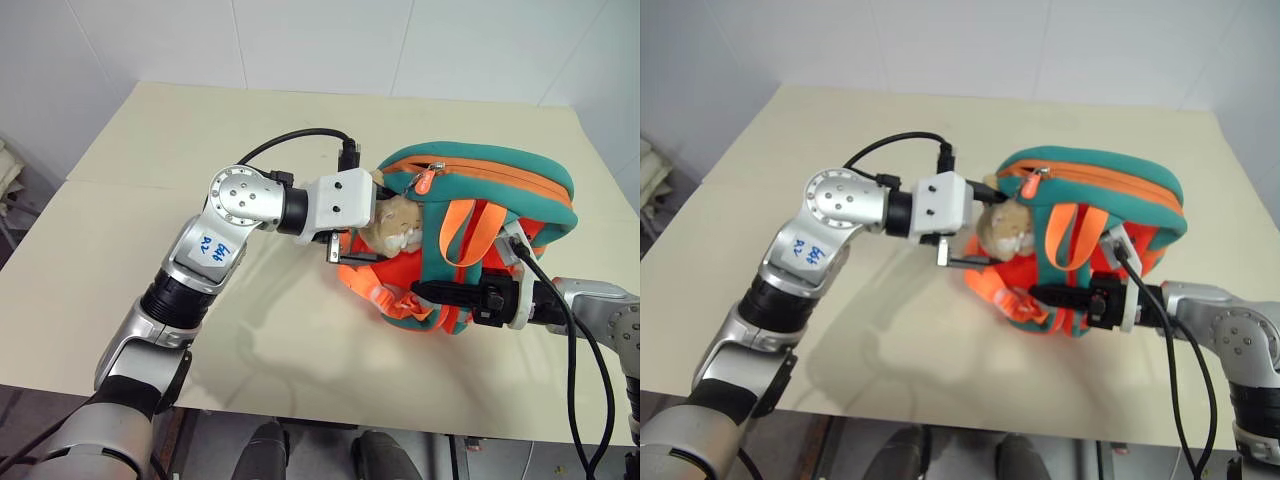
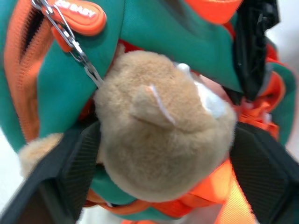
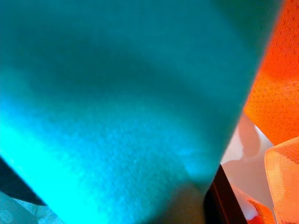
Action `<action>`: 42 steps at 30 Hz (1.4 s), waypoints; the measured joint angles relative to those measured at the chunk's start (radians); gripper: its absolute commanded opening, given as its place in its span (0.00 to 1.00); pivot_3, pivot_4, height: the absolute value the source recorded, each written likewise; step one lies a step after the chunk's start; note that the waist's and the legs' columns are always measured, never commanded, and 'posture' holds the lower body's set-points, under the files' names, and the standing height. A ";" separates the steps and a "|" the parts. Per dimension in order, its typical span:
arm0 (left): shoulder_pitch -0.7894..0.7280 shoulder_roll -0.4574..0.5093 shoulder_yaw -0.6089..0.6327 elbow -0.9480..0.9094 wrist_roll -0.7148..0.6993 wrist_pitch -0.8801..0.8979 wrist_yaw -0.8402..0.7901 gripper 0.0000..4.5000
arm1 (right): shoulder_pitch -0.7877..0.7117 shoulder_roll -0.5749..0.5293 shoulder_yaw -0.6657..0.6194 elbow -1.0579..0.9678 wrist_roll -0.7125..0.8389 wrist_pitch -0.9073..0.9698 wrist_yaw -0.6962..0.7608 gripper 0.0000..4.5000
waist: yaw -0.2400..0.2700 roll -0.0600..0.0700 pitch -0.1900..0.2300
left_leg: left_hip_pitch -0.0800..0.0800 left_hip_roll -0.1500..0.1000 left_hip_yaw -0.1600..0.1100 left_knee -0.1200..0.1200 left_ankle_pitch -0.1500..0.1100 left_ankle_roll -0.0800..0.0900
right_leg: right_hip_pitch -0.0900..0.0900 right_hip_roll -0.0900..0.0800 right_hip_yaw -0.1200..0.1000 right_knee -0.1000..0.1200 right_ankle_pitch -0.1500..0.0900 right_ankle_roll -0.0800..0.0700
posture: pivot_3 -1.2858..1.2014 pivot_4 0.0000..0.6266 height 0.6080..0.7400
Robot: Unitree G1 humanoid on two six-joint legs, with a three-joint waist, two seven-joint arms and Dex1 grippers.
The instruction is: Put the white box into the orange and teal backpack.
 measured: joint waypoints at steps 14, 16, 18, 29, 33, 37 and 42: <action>-0.005 0.040 0.152 0.016 -0.239 0.113 -0.162 0.17 | 0.001 0.004 -0.007 -0.004 0.004 -0.004 -0.001 0.01 | -0.009 0.000 0.000 | 0.000 0.000 0.000 -0.002 0.000 0.000 | -0.001 0.001 0.000 0.000 0.000 0.000 | 0.52 0.24 1.00; -0.016 0.072 0.198 0.015 -0.296 0.137 -0.204 0.17 | 0.003 0.004 -0.007 -0.004 0.004 -0.002 -0.001 0.01 | -0.008 0.000 0.000 | 0.000 0.001 0.000 -0.002 0.000 0.000 | -0.001 0.001 0.000 0.000 0.000 0.000 | 0.52 0.24 1.00; -0.035 0.106 0.222 0.019 -0.324 0.155 -0.228 0.17 | 0.004 0.004 -0.007 -0.005 0.004 -0.001 -0.001 0.01 | -0.005 0.000 0.000 | 0.000 0.001 0.000 -0.002 0.000 0.000 | -0.001 0.000 0.000 0.000 0.000 0.000 | 0.52 0.24 1.00; -0.053 0.267 0.253 0.312 -0.309 0.109 -0.357 0.17 | 0.025 0.004 -0.025 -0.034 0.016 0.002 -0.003 0.01 | -0.014 0.001 0.000 | 0.000 0.001 0.000 -0.002 0.001 0.000 | -0.001 0.000 0.000 0.000 0.000 0.000 | 0.52 0.24 1.00; -0.006 0.236 0.231 0.447 -0.269 0.053 -0.359 0.17 | 0.041 0.004 -0.038 -0.040 0.026 0.004 -0.014 0.01 | -0.019 0.001 0.000 | 0.000 0.001 -0.001 -0.002 0.001 0.000 | -0.001 0.000 0.000 0.001 0.000 0.000 | 0.52 0.24 1.00; 0.009 0.144 0.210 0.575 -0.234 0.000 -0.343 0.17 | 0.049 0.004 -0.040 -0.043 0.035 0.008 -0.031 0.01 | -0.020 0.001 0.000 | 0.000 0.000 -0.001 -0.002 0.001 0.000 | -0.001 -0.001 0.000 0.001 0.000 0.000 | 0.52 0.24 1.00; 0.009 0.056 0.195 0.667 -0.197 -0.052 -0.326 0.17 | 0.055 0.004 -0.043 -0.055 0.049 0.020 -0.049 0.01 | -0.026 0.001 0.000 | 0.000 0.000 -0.001 -0.002 0.002 0.000 | -0.001 -0.001 -0.001 0.001 0.000 0.000 | 0.52 0.24 1.00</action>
